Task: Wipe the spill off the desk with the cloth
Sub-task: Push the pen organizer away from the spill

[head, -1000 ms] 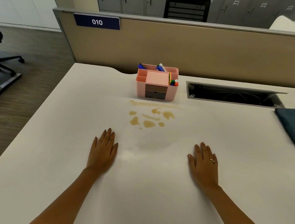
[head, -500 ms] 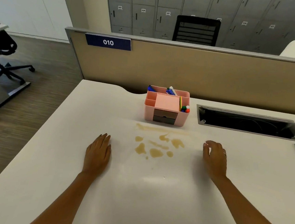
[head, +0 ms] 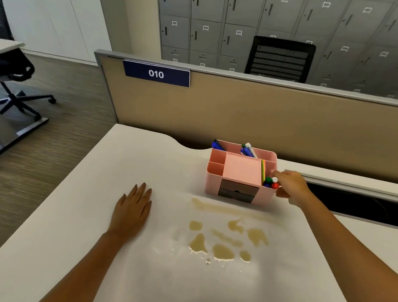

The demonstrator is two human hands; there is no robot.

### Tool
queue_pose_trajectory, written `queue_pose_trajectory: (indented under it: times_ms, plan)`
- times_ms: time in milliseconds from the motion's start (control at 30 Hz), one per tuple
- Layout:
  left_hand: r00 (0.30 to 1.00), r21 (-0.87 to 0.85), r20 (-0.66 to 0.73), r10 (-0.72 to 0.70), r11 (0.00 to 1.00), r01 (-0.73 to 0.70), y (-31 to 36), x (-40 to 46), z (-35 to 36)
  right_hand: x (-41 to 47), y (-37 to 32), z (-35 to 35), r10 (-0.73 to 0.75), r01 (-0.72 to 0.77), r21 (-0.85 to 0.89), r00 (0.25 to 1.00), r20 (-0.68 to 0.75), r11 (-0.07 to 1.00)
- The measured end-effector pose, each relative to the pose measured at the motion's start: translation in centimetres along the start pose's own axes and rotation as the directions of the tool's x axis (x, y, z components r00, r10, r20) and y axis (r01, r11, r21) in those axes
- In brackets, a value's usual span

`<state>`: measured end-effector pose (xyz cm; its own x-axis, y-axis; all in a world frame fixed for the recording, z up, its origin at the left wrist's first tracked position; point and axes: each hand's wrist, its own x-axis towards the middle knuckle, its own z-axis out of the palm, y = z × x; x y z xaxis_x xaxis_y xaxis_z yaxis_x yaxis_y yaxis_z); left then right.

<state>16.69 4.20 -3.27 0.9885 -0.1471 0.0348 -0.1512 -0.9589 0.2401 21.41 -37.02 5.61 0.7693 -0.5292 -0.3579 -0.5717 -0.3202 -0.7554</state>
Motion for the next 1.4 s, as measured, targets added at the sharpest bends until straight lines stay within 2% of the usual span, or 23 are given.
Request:
queue_pose_trajectory:
  times_ms: [100, 267, 433, 767, 1000, 1233, 1400]
  plan:
    - [1.000, 0.036, -0.002, 0.017, 0.999, -0.016, -0.3, -0.1, 0.7, 1.1, 0.0, 0.1, -0.005, 0.005, -0.040, 1.000, -0.001, 0.999]
    - [1.000, 0.041, -0.004, 0.002, 0.999, -0.001, -0.7, -0.2, 1.0, 0.9, -0.4, 0.7, -0.161, 0.151, -0.174, 0.986, -0.045, 0.973]
    - [1.000, 0.020, -0.008, 0.007, 1.000, -0.007, -0.7, -0.1, 1.2, -0.3, -4.1, 3.2, -0.241, 0.235, -0.215, 0.970, -0.003, 0.948]
    - [0.999, -0.003, -0.023, 0.031, 1.000, -0.031, -1.1, 0.1, 1.5, -3.6, -14.7, 18.6, -0.347, 0.362, -0.082, 0.926, 0.151, 0.929]
    - [0.999, -0.009, -0.041, 0.029, 1.000, -0.029, -1.0, 0.2, 1.3, -5.3, -16.5, 26.3, -0.367, 0.389, -0.108, 0.913, 0.180, 0.915]
    - [1.000, -0.040, -0.001, 0.027, 0.999, -0.027, -1.4, 0.2, 1.5, -5.4, -16.8, 27.7, -0.331, 0.348, -0.103, 0.931, 0.156, 0.932]
    - [1.000, -0.043, -0.007, 0.030, 0.999, -0.030, -1.5, 0.2, 1.5, -5.2, -16.2, 24.6, -0.341, 0.347, -0.113, 0.938, 0.067, 0.931]
